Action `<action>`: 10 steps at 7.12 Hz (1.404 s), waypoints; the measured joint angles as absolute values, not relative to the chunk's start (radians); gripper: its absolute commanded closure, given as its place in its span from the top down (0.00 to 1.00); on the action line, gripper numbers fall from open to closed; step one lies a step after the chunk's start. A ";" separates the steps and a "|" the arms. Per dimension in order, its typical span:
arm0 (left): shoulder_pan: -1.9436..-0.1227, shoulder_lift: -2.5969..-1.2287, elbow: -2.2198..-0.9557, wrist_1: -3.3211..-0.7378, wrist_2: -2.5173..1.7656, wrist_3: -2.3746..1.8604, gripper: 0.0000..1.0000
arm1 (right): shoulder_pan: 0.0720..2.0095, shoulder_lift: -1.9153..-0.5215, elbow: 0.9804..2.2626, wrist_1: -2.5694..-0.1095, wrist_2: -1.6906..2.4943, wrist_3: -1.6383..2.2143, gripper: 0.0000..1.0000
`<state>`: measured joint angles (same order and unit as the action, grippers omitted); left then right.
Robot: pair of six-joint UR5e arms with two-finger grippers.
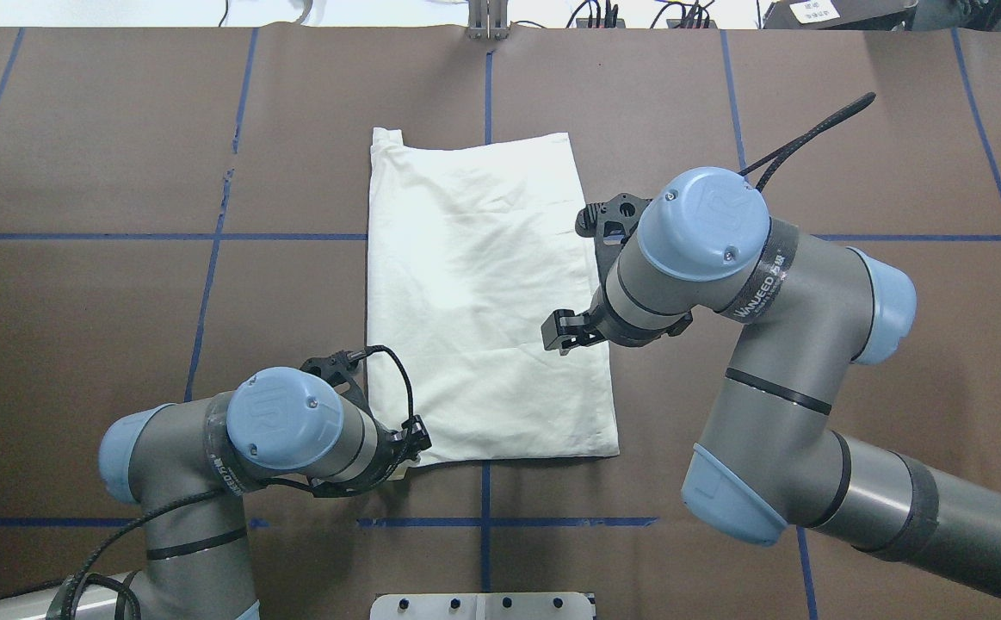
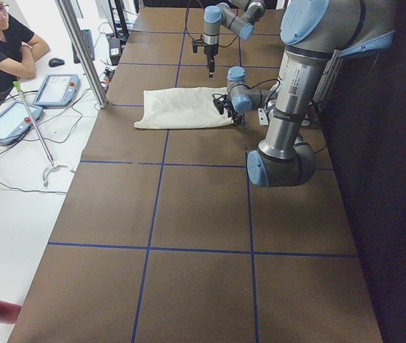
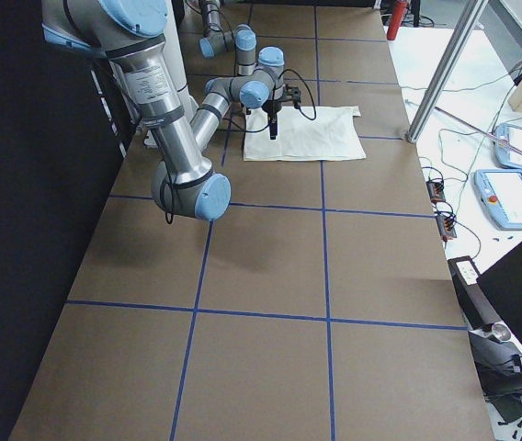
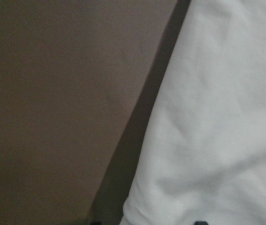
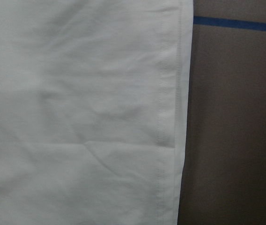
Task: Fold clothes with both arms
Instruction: 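Move both grippers to the shirt edge nearest the robot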
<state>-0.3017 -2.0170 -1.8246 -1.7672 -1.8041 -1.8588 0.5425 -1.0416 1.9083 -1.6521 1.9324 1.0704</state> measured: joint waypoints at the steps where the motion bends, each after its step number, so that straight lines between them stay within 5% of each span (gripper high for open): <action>1: -0.312 -2.017 -1.822 -1.767 -1.800 -1.857 0.66 | 0.543 -1.042 1.908 -1.652 1.932 1.070 1.00; 6: -0.312 -2.012 -1.813 -1.768 -1.793 -1.853 0.00 | 0.543 -1.044 1.908 -1.652 1.933 1.070 1.00; 10: -0.306 -2.013 -1.845 -1.753 -1.786 -1.839 0.00 | 0.538 -1.046 1.908 -1.652 1.933 1.108 1.00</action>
<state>-0.3057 -2.0130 -1.8454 -1.7526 -1.7857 -1.8386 0.5377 -1.0462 1.9081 -1.6518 1.9325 1.1078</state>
